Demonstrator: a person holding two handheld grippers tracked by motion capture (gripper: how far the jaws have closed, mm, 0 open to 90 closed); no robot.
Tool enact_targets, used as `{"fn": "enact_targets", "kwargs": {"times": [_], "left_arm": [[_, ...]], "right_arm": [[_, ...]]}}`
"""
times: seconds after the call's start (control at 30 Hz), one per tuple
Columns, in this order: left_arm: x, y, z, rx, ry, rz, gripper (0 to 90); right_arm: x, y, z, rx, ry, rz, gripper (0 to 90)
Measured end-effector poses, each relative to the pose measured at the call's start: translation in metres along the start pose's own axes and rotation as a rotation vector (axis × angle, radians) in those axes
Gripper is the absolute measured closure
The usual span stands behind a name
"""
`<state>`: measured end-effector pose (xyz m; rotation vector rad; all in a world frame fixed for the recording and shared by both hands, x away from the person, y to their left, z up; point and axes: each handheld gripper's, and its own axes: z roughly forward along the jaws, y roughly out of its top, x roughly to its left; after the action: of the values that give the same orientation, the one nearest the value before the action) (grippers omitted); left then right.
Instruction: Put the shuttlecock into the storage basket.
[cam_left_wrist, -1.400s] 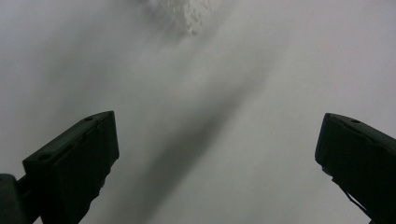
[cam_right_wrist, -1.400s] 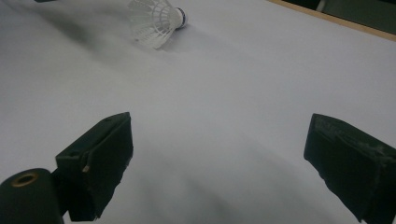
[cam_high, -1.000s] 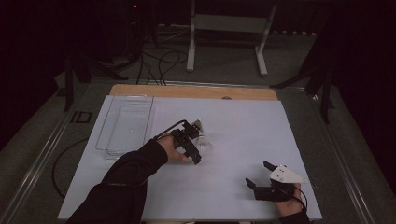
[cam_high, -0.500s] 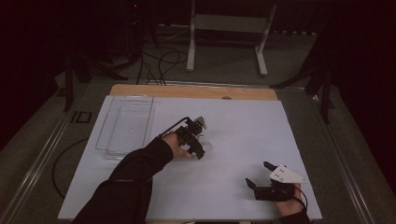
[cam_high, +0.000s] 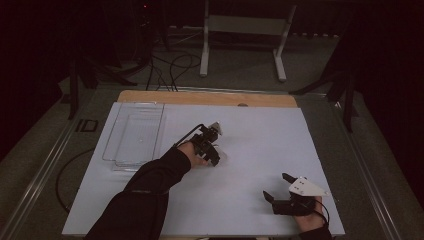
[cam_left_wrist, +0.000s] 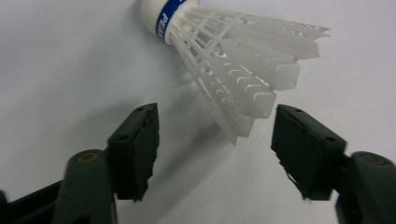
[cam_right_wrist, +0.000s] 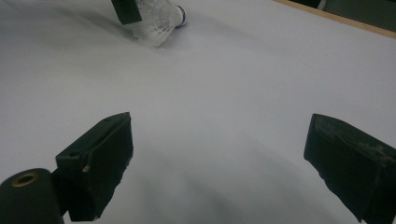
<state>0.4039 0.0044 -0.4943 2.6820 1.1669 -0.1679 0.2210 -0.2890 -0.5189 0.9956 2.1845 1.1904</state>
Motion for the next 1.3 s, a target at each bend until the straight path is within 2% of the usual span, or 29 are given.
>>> {"fn": "enact_targets", "kwargs": {"times": [0.2, 0.3, 0.47, 0.57, 0.67, 0.77, 0.93, 1.0, 1.1, 1.13, 1.2, 1.3], "left_arm": [[-0.003, 0.003, 0.006, -0.01, 0.001, -0.004, 43.2], [-0.002, 0.004, 0.008, -0.022, -0.001, -0.028, 48.2], [-0.003, 0.006, 0.011, -0.031, -0.02, -0.036, 51.3], [-0.002, 0.007, 0.013, -0.027, -0.025, -0.04, 57.2], [0.0, 0.007, 0.014, -0.032, -0.02, -0.06, 62.4], [0.0, 0.007, 0.014, -0.031, -0.014, -0.053, 66.0], [0.001, 0.009, 0.011, -0.052, -0.013, -0.072, 69.3], [0.001, 0.01, 0.011, -0.05, -0.004, -0.066, 73.3], [0.002, 0.011, 0.009, -0.06, -0.005, -0.081, 82.2], [0.002, 0.011, 0.009, -0.064, -0.002, -0.083, 82.2], [0.001, 0.012, 0.007, -0.065, -0.001, -0.082, 87.3], [0.001, 0.013, 0.003, -0.063, -0.01, -0.05, 89.4]], "right_arm": [[0.0, 0.0, 0.0, 0.001, -0.001, -0.001, 8.0], [0.0, 0.0, 0.0, 0.001, -0.001, -0.002, 8.0], [0.0, 0.0, 0.0, 0.007, 0.001, 0.0, 8.0], [0.0, 0.0, 0.0, 0.006, 0.001, -0.003, 8.0], [0.0, 0.0, 0.0, 0.008, 0.003, -0.001, 8.0], [0.0, 0.0, 0.0, 0.009, 0.002, -0.003, 8.1], [0.0, -0.001, 0.001, 0.015, 0.0, -0.001, 8.3], [0.0, 0.0, 0.001, 0.014, -0.001, -0.004, 8.3], [0.0, -0.001, 0.001, 0.014, 0.002, 0.003, 8.3], [0.0, -0.001, 0.001, 0.014, 0.002, 0.003, 8.3], [-0.001, -0.001, 0.001, 0.016, -0.002, 0.006, 8.3], [-0.001, -0.001, 0.001, 0.014, -0.004, 0.006, 8.3]]}}
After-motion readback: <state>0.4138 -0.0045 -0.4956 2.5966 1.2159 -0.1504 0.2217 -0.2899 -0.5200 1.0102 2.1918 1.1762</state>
